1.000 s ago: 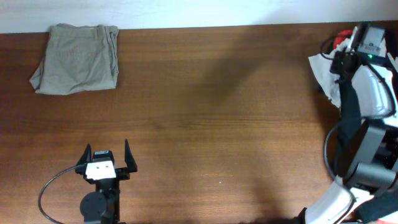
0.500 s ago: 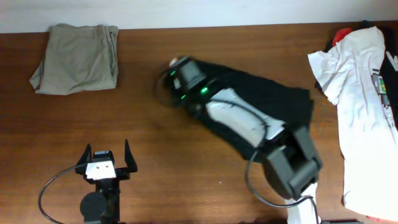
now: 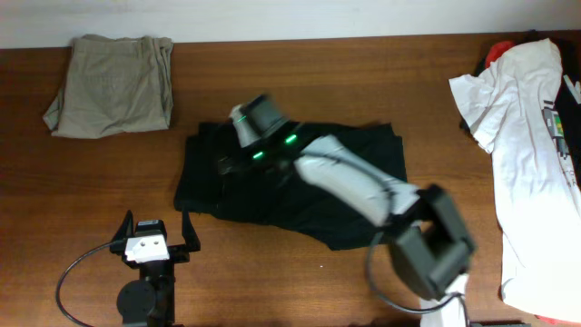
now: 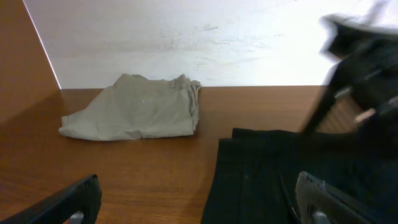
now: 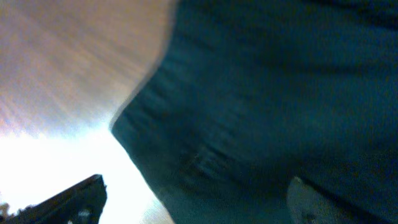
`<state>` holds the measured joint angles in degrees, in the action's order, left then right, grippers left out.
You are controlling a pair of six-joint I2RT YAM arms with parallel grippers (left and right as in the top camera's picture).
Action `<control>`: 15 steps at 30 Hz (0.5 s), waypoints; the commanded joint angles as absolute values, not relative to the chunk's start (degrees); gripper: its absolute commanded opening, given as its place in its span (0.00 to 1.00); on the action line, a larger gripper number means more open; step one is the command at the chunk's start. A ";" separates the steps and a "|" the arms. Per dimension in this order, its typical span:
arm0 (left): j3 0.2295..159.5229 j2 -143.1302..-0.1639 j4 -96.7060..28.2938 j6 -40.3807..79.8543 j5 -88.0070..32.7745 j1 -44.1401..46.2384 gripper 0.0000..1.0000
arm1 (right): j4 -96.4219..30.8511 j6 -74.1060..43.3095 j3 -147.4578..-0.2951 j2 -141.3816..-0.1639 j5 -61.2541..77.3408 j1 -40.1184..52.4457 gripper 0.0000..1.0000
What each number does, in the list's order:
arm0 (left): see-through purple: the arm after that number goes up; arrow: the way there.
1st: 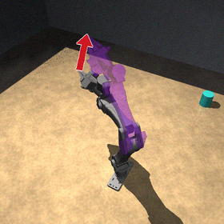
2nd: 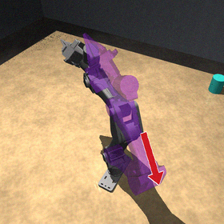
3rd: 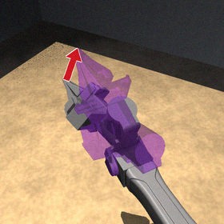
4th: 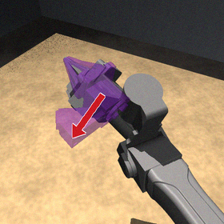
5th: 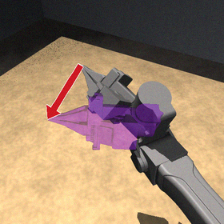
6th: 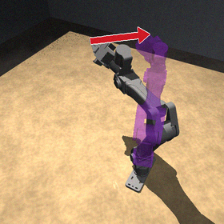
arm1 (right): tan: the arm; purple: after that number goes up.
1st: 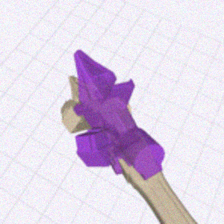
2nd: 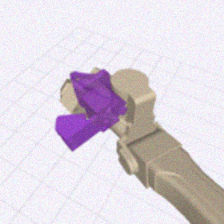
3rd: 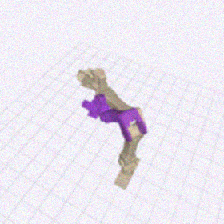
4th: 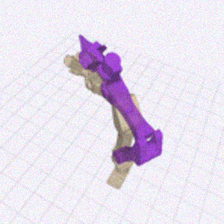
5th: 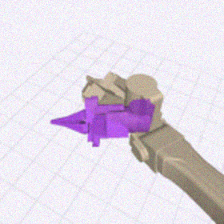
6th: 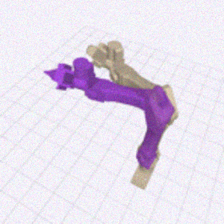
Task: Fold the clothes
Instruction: 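Drag the black trousers with the right gripper onto the table center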
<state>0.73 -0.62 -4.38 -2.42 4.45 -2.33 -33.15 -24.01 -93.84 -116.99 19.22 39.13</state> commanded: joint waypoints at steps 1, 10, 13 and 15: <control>0.51 -0.34 -4.51 -3.11 3.84 -2.52 0.99 | -42.76 -19.03 -94.85 -106.26 19.33 27.57 0.99; 0.51 -0.34 -4.51 -3.09 3.84 -2.52 0.99 | -59.90 -15.07 -85.17 -106.52 9.98 6.57 0.80; 0.54 -0.34 -4.43 -3.05 3.77 -2.52 0.99 | -54.98 -15.46 -79.40 -106.63 7.66 4.10 0.74; 0.54 -0.34 -4.51 -3.07 2.22 -2.50 0.99 | -54.92 -15.46 -76.86 -107.13 7.66 4.12 0.70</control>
<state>0.73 -0.62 -4.36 -2.42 4.12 -2.33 -55.00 -15.64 -79.53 -106.48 9.06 4.45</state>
